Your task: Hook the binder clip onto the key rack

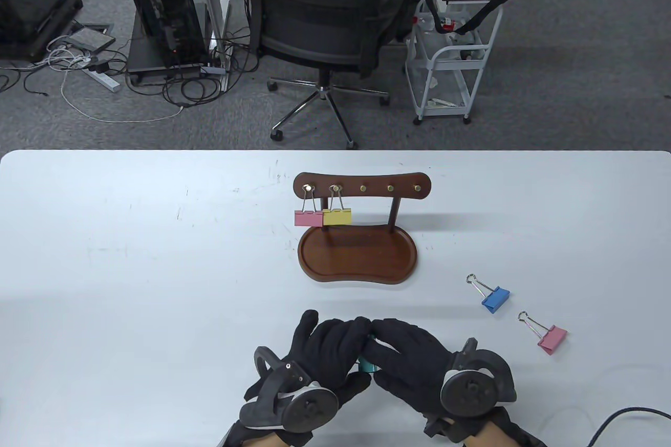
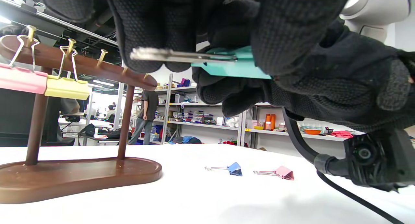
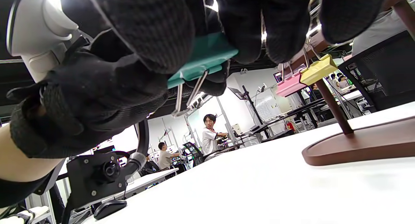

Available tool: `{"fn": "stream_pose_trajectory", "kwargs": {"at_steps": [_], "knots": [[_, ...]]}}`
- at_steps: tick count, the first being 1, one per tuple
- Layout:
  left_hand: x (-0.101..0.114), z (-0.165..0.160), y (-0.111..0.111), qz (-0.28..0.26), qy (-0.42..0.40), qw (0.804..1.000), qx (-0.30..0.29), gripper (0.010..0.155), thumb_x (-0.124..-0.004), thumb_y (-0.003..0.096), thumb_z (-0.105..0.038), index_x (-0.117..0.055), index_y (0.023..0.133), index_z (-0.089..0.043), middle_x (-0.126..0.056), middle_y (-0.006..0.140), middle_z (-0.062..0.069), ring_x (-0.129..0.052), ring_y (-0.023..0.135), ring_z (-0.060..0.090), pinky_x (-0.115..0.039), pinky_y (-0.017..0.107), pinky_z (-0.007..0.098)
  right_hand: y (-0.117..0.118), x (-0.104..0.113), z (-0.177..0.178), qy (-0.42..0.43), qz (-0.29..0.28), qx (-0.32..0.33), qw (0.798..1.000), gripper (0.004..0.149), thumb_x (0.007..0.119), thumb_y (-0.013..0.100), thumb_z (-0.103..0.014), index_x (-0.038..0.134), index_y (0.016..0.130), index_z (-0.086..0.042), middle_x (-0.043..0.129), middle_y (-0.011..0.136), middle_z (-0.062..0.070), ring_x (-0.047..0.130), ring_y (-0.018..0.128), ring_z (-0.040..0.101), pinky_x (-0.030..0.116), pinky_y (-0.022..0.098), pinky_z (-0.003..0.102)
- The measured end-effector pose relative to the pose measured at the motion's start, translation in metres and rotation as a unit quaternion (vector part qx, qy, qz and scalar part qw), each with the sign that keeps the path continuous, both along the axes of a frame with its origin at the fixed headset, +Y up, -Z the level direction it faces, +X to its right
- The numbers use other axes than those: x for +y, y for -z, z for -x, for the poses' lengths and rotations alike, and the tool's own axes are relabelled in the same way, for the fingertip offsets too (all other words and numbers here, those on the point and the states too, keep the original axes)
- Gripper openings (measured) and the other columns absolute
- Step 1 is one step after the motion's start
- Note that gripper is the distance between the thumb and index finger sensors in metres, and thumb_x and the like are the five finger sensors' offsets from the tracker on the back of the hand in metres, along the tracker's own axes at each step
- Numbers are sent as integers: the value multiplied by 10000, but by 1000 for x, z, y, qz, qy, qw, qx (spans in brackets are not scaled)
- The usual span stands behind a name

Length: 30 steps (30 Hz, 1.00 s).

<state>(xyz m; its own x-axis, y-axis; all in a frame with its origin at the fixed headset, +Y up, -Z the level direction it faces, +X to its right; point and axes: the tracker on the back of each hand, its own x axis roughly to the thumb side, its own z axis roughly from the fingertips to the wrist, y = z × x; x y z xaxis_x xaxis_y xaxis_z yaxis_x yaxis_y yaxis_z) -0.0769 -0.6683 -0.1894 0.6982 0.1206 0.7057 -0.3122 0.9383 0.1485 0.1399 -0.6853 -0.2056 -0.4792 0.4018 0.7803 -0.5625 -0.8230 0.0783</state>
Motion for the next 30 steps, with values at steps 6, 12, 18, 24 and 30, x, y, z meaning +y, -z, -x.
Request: {"fn": "stream_pose_trajectory", "kwargs": {"at_steps": [6, 12, 18, 24, 30], "knots": [[1, -1, -2, -6, -4, 1000, -3, 900, -909, 472, -490, -566, 1148, -5, -812, 1058, 195, -877, 921, 470, -532, 707, 793, 1, -3, 2, 7, -1, 5, 1000, 667, 865, 480, -360, 701, 1095, -161, 691, 1080, 297, 738, 914, 558, 641, 603, 712], [0, 1, -1, -4, -12, 1000, -3, 897, -905, 475, -487, -564, 1149, -5, -809, 1061, 196, -877, 922, 468, -532, 707, 792, 0, -3, 4, 32, -18, 1, 999, 666, 878, 467, -365, 731, 1071, -126, 717, 1046, 321, 778, 864, 565, 665, 591, 705], [3, 4, -1, -5, -28, 1000, -1, 886, -898, 485, -473, -550, 1156, -10, -791, 1078, 199, -861, 937, 471, -528, 708, 792, 0, 0, 6, 46, -30, -13, 998, 666, 879, 461, -384, 744, 1048, -97, 734, 1023, 324, 795, 840, 559, 678, 583, 701], [6, 7, -3, -16, -41, 999, 23, 877, -876, 509, -476, -526, 1168, -16, -736, 1122, 218, -794, 992, 503, -476, 704, 802, 4, 7, -2, 55, -36, -53, 996, 667, 878, 463, -391, 746, 1045, -93, 739, 1020, 321, 797, 832, 559, 678, 580, 700], [7, 13, -1, -28, -35, 996, 82, 878, -836, 541, -483, -469, 1185, -11, -595, 1181, 287, -611, 1043, 604, -443, 701, 808, 8, 15, -12, 66, -52, -107, 991, 665, 882, 460, -393, 751, 1036, -88, 745, 1014, 319, 800, 826, 559, 679, 577, 699]]}}
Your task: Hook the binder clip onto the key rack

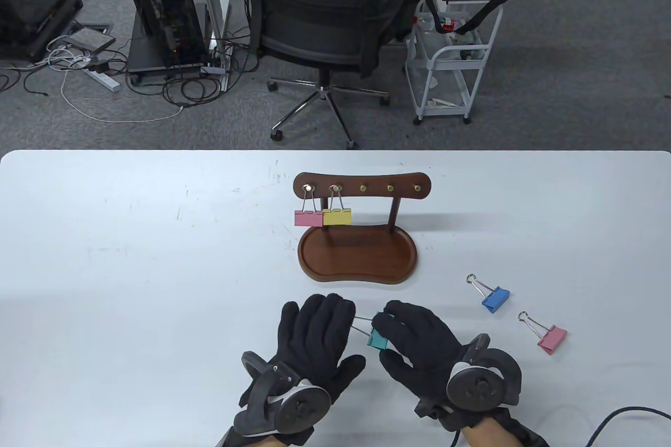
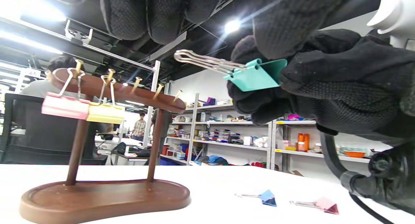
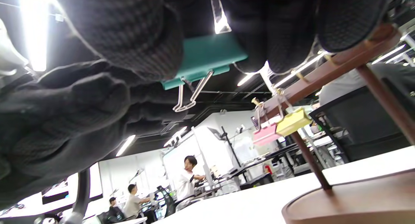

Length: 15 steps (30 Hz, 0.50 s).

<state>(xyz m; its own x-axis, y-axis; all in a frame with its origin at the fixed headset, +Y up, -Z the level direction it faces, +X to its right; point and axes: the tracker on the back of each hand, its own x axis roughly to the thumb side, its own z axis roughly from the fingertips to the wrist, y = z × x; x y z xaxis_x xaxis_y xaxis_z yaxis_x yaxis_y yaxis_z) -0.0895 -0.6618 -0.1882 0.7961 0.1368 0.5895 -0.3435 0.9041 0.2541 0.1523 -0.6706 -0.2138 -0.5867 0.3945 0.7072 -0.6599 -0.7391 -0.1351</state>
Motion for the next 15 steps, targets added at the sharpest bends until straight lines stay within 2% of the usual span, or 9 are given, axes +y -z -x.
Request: {"fn": "stream_pose_trajectory", "kwargs": {"at_steps": [8, 15], "knots": [[-9, 9, 12, 25, -1, 999, 40, 851, -822, 553, -475, -489, 1175, 1, -622, 1161, 292, -654, 1021, 594, -448, 693, 809, 12, 14, -5, 22, 10, -62, 998, 662, 883, 466, -410, 750, 1010, -57, 760, 1003, 311, 808, 804, 565, 685, 566, 700], [-15, 14, 18, 49, -3, 997, 58, 839, -821, 555, -470, -506, 1171, 4, -644, 1149, 297, -675, 1007, 593, -452, 689, 810, 30, 42, -4, 50, 11, -117, 992, 658, 877, 479, -410, 747, 1007, -39, 756, 1001, 321, 803, 796, 575, 681, 558, 702]]}}
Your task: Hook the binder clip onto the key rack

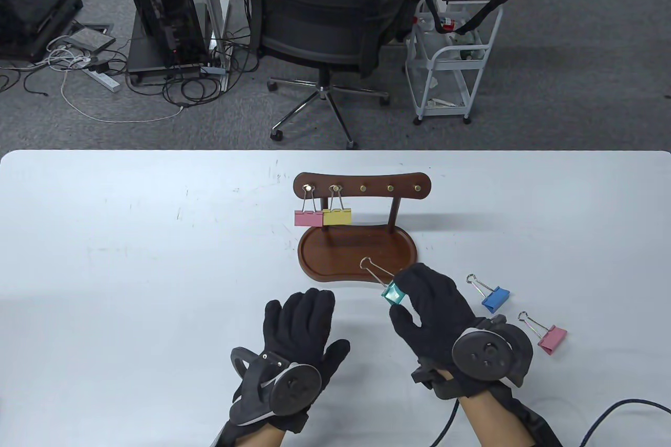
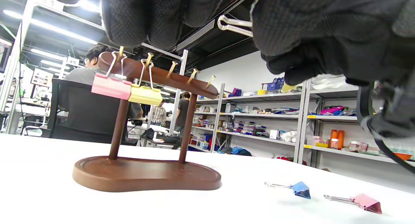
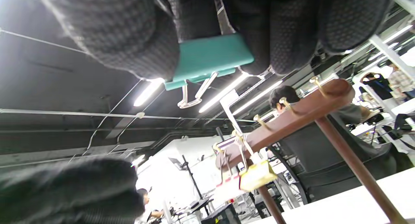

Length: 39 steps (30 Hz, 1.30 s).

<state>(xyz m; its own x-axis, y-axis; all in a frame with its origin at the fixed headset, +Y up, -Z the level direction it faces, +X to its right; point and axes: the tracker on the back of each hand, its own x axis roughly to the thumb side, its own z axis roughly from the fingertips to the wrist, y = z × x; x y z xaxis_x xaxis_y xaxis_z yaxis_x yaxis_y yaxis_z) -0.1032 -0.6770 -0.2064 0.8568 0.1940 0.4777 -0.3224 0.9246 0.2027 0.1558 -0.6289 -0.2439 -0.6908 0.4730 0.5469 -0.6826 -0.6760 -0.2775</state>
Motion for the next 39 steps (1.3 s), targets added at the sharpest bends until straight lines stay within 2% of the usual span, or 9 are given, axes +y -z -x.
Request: {"fn": "stream_pose_trajectory", "kwargs": {"at_steps": [6, 13, 22, 39], "knots": [[-4, 5, 5, 16, -4, 1000, 13, 831, -819, 557, -466, -511, 1169, 4, -649, 1146, 296, -683, 1002, 592, -452, 689, 809, 23, 20, 6, 29, 18, -48, 998, 645, 865, 498, -406, 745, 1007, -29, 745, 1003, 336, 791, 794, 587, 671, 555, 707], [-4, 6, 7, 23, -8, 1000, 18, 826, -817, 558, -463, -515, 1168, 6, -655, 1141, 299, -689, 997, 592, -455, 688, 808, 53, 26, 20, 29, 50, -99, 993, 631, 855, 515, -400, 740, 1011, -27, 728, 1010, 345, 776, 797, 596, 659, 557, 710], [-5, 9, 9, 34, -16, 999, 23, 816, -809, 562, -459, -518, 1167, 5, -658, 1138, 299, -694, 993, 591, -456, 687, 807, 83, 18, 46, 0, 80, -142, 987, 624, 848, 526, -395, 736, 1015, -24, 716, 1017, 350, 767, 800, 600, 655, 559, 707], [-5, 11, 12, 47, -31, 998, 29, 810, -804, 565, -453, -520, 1166, 9, -664, 1135, 300, -701, 988, 591, -458, 685, 806, 101, 2, 52, -7, 97, -176, 980, 603, 853, 534, -365, 725, 1026, -42, 672, 1045, 356, 743, 819, 604, 648, 568, 702]]}}
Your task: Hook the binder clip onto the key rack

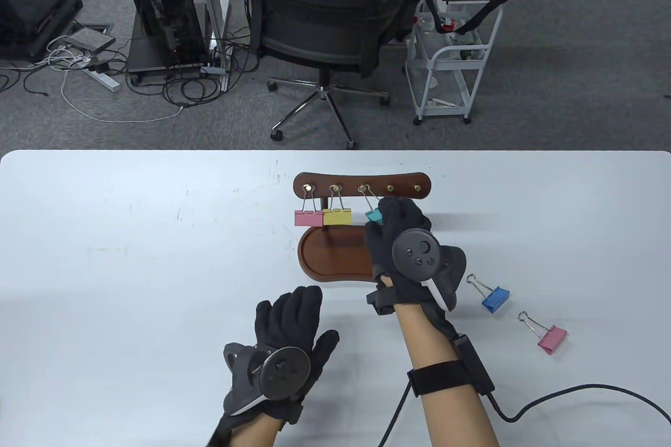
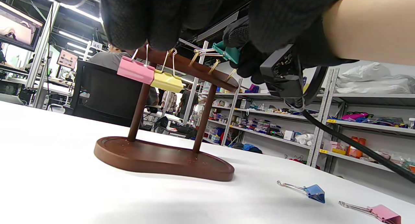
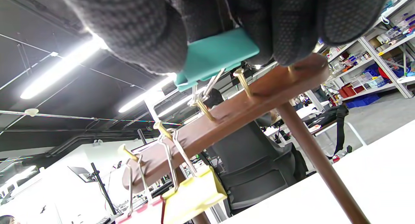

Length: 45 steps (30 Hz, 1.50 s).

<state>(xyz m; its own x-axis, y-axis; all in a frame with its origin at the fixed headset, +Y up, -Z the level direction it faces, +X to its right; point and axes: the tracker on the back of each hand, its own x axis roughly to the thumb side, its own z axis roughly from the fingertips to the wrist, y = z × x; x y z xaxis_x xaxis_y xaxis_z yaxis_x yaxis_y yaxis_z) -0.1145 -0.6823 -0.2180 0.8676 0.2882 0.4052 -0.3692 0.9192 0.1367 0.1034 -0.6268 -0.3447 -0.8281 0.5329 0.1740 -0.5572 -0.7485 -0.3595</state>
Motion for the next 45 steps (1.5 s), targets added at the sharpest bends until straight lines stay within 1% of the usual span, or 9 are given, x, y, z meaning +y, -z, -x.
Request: {"fn": "stream_pose_trajectory", "kwargs": {"at_steps": [8, 12, 16, 18, 22, 30, 40, 45], "knots": [[0, 0, 0, 4, -1, 1000, 1, 806, -800, 567, -451, -521, 1166, 11, -664, 1133, 305, -701, 987, 593, -458, 684, 807, 7, -12, 6, -5, 13, -11, 1000, 606, 855, 532, -380, 731, 1015, -37, 683, 1036, 354, 757, 805, 601, 660, 557, 698], [0, 1, 1, 8, -1, 1000, 2, 801, -796, 569, -449, -524, 1164, 12, -664, 1134, 304, -701, 986, 595, -458, 685, 806, 11, -19, 8, 4, 28, -20, 999, 632, 848, 536, -385, 708, 1051, -45, 678, 1037, 356, 759, 800, 599, 659, 555, 695], [0, 1, 1, 11, -2, 1000, 3, 800, -795, 569, -449, -524, 1165, 13, -665, 1133, 304, -702, 985, 595, -457, 683, 808, 15, -27, 10, 7, 38, -22, 999, 709, 844, 538, -392, 608, 1111, -50, 665, 1047, 345, 755, 805, 594, 658, 558, 692], [0, 1, 2, 13, -2, 1000, 3, 799, -795, 570, -448, -523, 1165, 11, -665, 1133, 305, -701, 984, 596, -457, 684, 807, 17, -32, 11, 9, 47, -25, 999, 748, 848, 534, -391, 565, 1120, -21, 654, 1052, 341, 753, 805, 594, 655, 560, 692], [0, 1, 2, 15, -1, 1000, 5, 799, -795, 570, -448, -524, 1165, 12, -665, 1132, 306, -702, 984, 595, -456, 683, 807, 21, -40, 13, 2, 55, -26, 998, 776, 855, 529, -388, 533, 1127, -12, 643, 1056, 335, 748, 808, 592, 653, 562, 692], [-1, 1, 2, 16, 4, 1000, 7, 800, -795, 570, -448, -524, 1165, 13, -664, 1133, 307, -700, 983, 600, -455, 683, 808, 27, -54, 15, -10, 63, -24, 998, 784, 861, 526, -382, 526, 1128, -7, 630, 1055, 333, 743, 810, 585, 650, 564, 691], [-1, 1, 3, 25, 0, 1000, 9, 799, -792, 571, -451, -526, 1166, 11, -663, 1134, 307, -697, 985, 601, -452, 684, 808, 32, -63, 21, -35, 65, -24, 997, 794, 842, 547, -400, 484, 1143, -18, 604, 1049, 348, 710, 825, 587, 622, 580, 694], [-1, 0, 2, 25, 0, 1000, 7, 798, -792, 572, -451, -525, 1166, 10, -665, 1133, 308, -700, 985, 598, -455, 684, 806, 33, -65, 23, -32, 68, -15, 997, 800, 831, 562, -401, 458, 1146, -1, 584, 1060, 366, 697, 833, 600, 612, 582, 702]]}}
